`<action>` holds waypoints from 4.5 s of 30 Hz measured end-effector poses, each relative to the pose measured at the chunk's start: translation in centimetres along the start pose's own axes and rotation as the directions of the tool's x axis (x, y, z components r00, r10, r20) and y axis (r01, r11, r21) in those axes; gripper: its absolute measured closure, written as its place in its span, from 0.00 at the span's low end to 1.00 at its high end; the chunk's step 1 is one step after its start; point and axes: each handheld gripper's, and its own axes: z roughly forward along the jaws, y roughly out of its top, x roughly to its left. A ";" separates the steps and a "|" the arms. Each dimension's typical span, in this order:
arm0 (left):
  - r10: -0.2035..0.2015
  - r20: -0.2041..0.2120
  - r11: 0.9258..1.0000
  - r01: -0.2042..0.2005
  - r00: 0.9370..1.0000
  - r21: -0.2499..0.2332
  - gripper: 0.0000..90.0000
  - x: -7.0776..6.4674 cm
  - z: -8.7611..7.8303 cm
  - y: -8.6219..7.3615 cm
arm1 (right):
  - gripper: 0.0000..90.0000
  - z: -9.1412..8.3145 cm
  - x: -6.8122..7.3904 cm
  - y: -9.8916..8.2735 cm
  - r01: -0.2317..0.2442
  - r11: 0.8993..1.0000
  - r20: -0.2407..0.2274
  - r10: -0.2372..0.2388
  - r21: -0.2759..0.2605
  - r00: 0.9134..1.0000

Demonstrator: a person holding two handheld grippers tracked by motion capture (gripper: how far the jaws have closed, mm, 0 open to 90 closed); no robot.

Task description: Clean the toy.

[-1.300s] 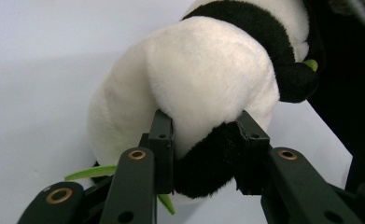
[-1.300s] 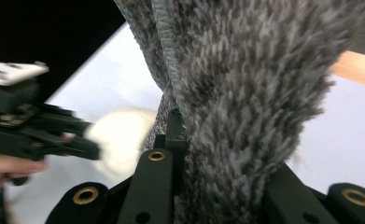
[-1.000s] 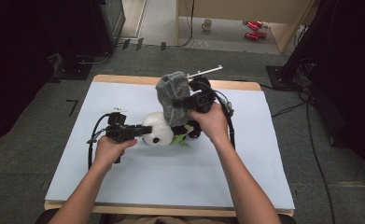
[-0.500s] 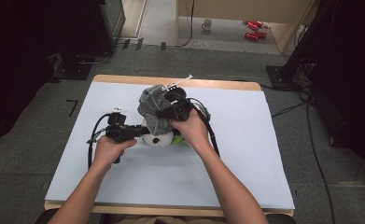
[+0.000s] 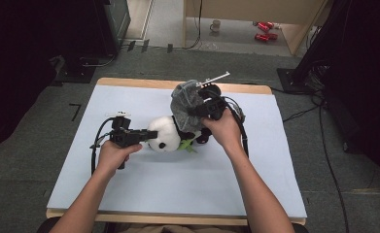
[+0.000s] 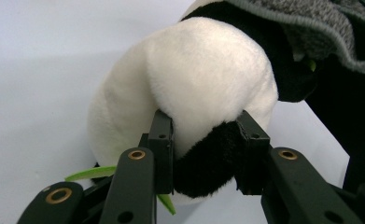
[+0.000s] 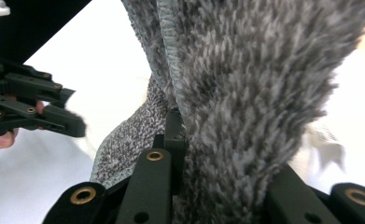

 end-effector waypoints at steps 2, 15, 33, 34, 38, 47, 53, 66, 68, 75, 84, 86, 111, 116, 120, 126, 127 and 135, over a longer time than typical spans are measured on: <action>-0.005 0.004 1.000 0.005 1.000 0.001 0.73 0.1 0.0 0.0 | 0.86 -0.4 -0.5 -0.1 -0.009 1.000 0.008 0.009 -0.007 1.000; -0.005 0.001 1.000 0.005 1.000 0.004 0.73 0.1 0.0 0.0 | 0.87 -1.5 -2.8 -0.8 -0.093 0.995 -0.008 0.093 -0.041 0.996; -0.031 0.058 0.997 0.027 0.998 0.066 0.75 -0.3 -0.6 0.5 | 0.88 -3.0 -0.4 -1.1 -0.075 0.995 -0.164 0.065 -0.058 0.984; -0.016 0.047 0.998 0.013 0.999 0.059 0.75 -0.3 -0.5 0.5 | 0.88 -2.7 -0.2 -1.2 -0.068 0.997 -0.165 0.059 -0.047 0.985; 0.054 0.003 0.998 -0.054 0.999 0.014 0.68 -0.4 -0.4 0.2 | 0.88 -0.8 0.1 -2.0 -0.047 0.999 -0.135 0.045 -0.010 0.990; 0.224 -0.022 0.972 -0.225 0.974 -0.067 0.44 -0.7 -1.4 -0.2 | 0.87 -0.1 -0.9 -1.7 -0.069 0.997 -0.107 0.065 -0.033 0.992; 0.278 -0.022 0.959 -0.279 0.960 -0.043 0.37 -0.2 -1.5 -1.0 | 0.87 0.2 -1.5 -1.5 -0.081 0.996 -0.103 0.076 -0.043 0.992; 0.279 -0.062 0.955 -0.283 0.958 -0.092 0.43 0.3 1.7 -1.7 | 0.86 0.4 -2.1 -1.1 -0.106 0.993 -0.094 0.101 -0.055 0.990; 0.274 -0.075 0.955 -0.281 0.959 -0.091 0.49 0.2 1.7 -1.7 | 0.86 0.2 -2.2 -1.1 -0.113 0.992 -0.101 0.107 -0.061 0.989; 0.227 -0.101 0.968 -0.236 0.969 -0.087 0.70 -0.1 1.5 -1.3 | 0.87 -0.7 -1.0 -0.6 -0.109 0.990 -0.146 0.095 -0.087 0.985; 0.190 -0.086 0.978 -0.196 0.978 -0.070 0.74 -0.4 1.3 -1.0 | 0.87 -0.1 3.0 0.3 -0.028 0.996 -0.216 0.010 -0.080 0.976; 0.179 -0.082 0.980 -0.185 0.981 -0.072 0.74 -0.5 1.3 -0.9 | 0.87 0.6 3.6 0.3 -0.023 0.997 -0.239 0.006 -0.067 0.971; 0.123 -0.047 0.992 -0.125 0.991 -0.034 0.77 -0.3 1.0 -0.4 | 0.87 2.5 1.0 -1.3 0.023 0.999 -0.049 -0.022 0.027 0.999; 0.114 -0.047 0.993 -0.115 0.992 -0.012 0.79 0.2 0.6 -0.1 | 0.87 1.1 0.0 -1.4 -0.001 1.000 -0.039 0.001 -0.004 0.999; 0.105 -0.049 0.994 -0.105 0.993 -0.005 0.79 0.7 0.2 0.0 | 0.87 0.0 -1.2 -1.6 -0.031 0.999 -0.011 0.031 -0.015 0.999; 0.097 -0.045 0.995 -0.098 0.994 -0.018 0.79 0.8 0.0 0.1 | 0.87 -1.5 -3.3 -2.2 -0.082 0.996 0.026 0.083 -0.036 0.996; 0.096 -0.048 0.995 -0.097 0.994 -0.018 0.79 0.7 0.0 0.1 | 0.87 -1.7 -3.4 -2.2 -0.086 0.995 0.028 0.088 -0.043 0.996; 0.091 -0.044 0.995 -0.093 0.995 -0.024 0.79 0.6 0.0 0.0 | 0.87 -3.1 -0.9 -1.0 -0.063 0.993 -0.083 0.055 -0.103 0.995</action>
